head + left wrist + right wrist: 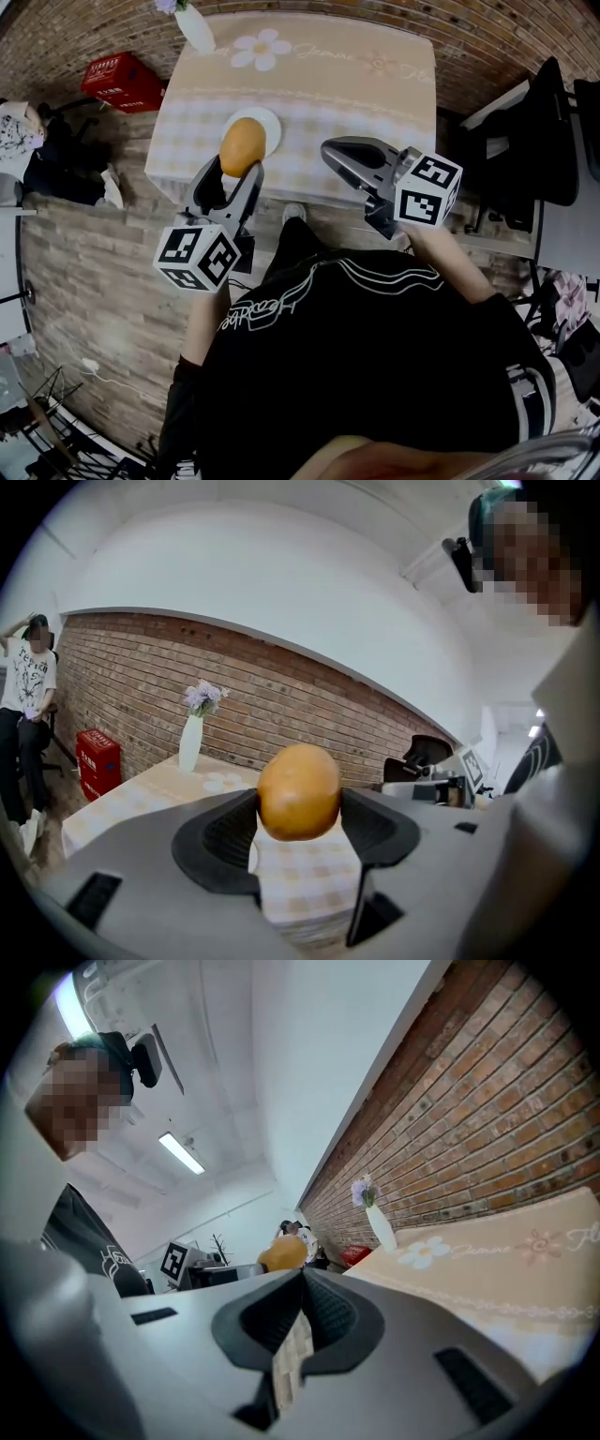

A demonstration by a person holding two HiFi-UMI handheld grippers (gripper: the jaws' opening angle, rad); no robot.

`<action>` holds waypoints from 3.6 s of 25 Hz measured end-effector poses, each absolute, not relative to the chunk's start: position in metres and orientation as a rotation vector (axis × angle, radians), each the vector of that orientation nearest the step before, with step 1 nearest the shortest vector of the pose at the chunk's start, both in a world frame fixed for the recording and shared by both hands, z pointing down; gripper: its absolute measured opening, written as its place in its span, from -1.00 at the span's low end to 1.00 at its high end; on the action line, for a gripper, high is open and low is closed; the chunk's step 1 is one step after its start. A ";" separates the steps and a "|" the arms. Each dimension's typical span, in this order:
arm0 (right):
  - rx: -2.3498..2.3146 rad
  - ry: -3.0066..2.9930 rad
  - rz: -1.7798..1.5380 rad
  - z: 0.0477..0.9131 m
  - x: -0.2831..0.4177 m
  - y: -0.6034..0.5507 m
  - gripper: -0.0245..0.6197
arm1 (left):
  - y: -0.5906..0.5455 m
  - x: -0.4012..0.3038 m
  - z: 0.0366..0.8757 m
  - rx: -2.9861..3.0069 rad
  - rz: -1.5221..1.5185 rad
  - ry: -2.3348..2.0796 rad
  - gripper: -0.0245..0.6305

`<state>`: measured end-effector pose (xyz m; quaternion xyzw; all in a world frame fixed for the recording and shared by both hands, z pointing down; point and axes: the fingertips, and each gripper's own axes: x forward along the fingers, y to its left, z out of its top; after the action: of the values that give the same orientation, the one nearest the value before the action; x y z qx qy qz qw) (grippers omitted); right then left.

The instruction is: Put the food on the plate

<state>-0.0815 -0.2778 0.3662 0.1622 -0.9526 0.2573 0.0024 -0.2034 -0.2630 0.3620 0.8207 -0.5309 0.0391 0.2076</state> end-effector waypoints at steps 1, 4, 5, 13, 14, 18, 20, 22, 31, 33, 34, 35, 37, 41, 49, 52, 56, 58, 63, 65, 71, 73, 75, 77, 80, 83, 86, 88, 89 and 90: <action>0.514 -2.983 0.815 0.368 -0.084 -0.282 -0.93 | -0.269 -0.207 0.364 2.281 0.111 -1.474 -0.08; 0.523 -2.968 0.835 0.374 -0.092 -0.295 -0.93 | -0.288 -0.217 0.373 2.263 0.115 -1.461 -0.08; 0.528 -2.963 0.845 0.376 -0.094 -0.299 -0.93 | -0.295 -0.220 0.376 2.255 0.116 -1.456 -0.08; 0.581 -2.917 0.913 0.395 -0.107 -0.334 -0.93 | -0.333 -0.240 0.422 2.221 0.229 -1.447 -0.08; 0.589 -2.909 0.921 0.398 -0.109 -0.338 -0.93 | -0.336 -0.241 0.430 2.218 0.251 -1.441 -0.08; 0.602 -2.878 0.957 0.413 -0.115 -0.348 -0.93 | -0.345 -0.244 0.461 2.183 0.282 -1.387 -0.08; 0.606 -2.863 0.977 0.421 -0.118 -0.353 -0.93 | -0.350 -0.246 0.474 2.169 0.297 -1.371 -0.08; 0.621 -2.844 0.999 0.430 -0.118 -0.356 -0.93 | -0.356 -0.248 0.486 2.153 0.311 -1.363 -0.08; 0.696 -2.769 1.046 0.460 -0.110 -0.369 -0.93 | -0.374 -0.252 0.530 2.144 0.425 -1.329 -0.08; 0.710 -2.761 1.054 0.464 -0.107 -0.371 -0.93 | -0.375 -0.252 0.539 2.141 0.451 -1.323 -0.08; 0.716 -2.757 1.058 0.465 -0.106 -0.372 -0.93 | -0.376 -0.252 0.544 2.136 0.460 -1.319 -0.08; 0.721 -2.754 1.063 0.467 -0.105 -0.372 -0.93 | -0.376 -0.252 0.548 2.130 0.468 -1.316 -0.08; 0.726 -2.746 1.074 0.470 -0.103 -0.372 -0.93 | -0.376 -0.253 0.556 2.120 0.492 -1.313 -0.08; 0.726 -2.737 1.091 0.475 -0.102 -0.372 -0.93 | -0.375 -0.253 0.568 2.119 0.550 -1.315 -0.08; 0.727 -2.726 1.122 0.483 -0.099 -0.369 -0.93 | -0.376 -0.252 0.577 2.144 0.605 -1.340 -0.08; 0.735 -2.723 1.130 0.485 -0.096 -0.369 -0.93 | -0.376 -0.251 0.577 2.161 0.628 -1.346 -0.08; 0.746 -2.725 1.146 0.485 -0.092 -0.369 -0.93 | -0.378 -0.251 0.578 2.163 0.630 -1.365 -0.08; 0.751 -2.726 1.145 0.484 -0.090 -0.368 -0.93 | -0.378 -0.250 0.577 2.171 0.624 -1.365 -0.06; 0.782 -2.731 1.155 0.483 -0.082 -0.366 -0.93 | -0.375 -0.246 0.570 2.204 0.591 -1.355 0.04; 0.785 -2.738 1.159 0.481 -0.079 -0.364 -0.93 | -0.372 -0.246 0.564 2.210 0.569 -1.355 0.05; 0.765 -2.791 1.123 0.464 -0.072 -0.354 -0.93 | -0.358 -0.244 0.525 2.229 0.447 -1.382 0.05; 0.752 -2.821 1.103 0.455 -0.070 -0.348 -0.93 | -0.350 -0.242 0.505 2.231 0.375 -1.388 0.05; 0.733 -2.849 1.076 0.445 -0.067 -0.341 -0.93 | -0.340 -0.239 0.484 2.234 0.306 -1.392 0.05; 0.714 -2.876 1.038 0.434 -0.064 -0.333 -0.93 | -0.328 -0.232 0.464 2.244 0.245 -1.383 0.05; 0.679 -2.923 0.984 0.417 -0.060 -0.320 -0.93 | -0.309 -0.218 0.435 2.268 0.150 -1.343 0.03; 0.635 -2.972 0.928 0.398 -0.057 -0.303 -0.93 | -0.286 -0.201 0.407 2.306 0.067 -1.297 -0.11; 0.589 -3.006 0.882 0.383 -0.057 -0.285 -0.93 | -0.264 -0.184 0.382 2.344 0.005 -1.243 -0.26; 0.565 -3.023 0.864 0.374 -0.055 -0.275 -0.93 | -0.252 -0.175 0.368 2.361 -0.030 -1.216 -0.39; 0.557 -3.029 0.852 0.371 -0.054 -0.271 -0.93 | -0.247 -0.171 0.363 2.370 -0.044 -1.207 -0.45; 0.551 -3.032 0.838 0.368 -0.052 -0.266 -0.93 | -0.242 -0.167 0.358 2.380 -0.053 -1.200 -0.51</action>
<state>-0.0524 -0.2660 0.3677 0.1723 -0.9491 0.2623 -0.0260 -0.1670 -0.2419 0.3582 0.8676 -0.4374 -0.0192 0.2358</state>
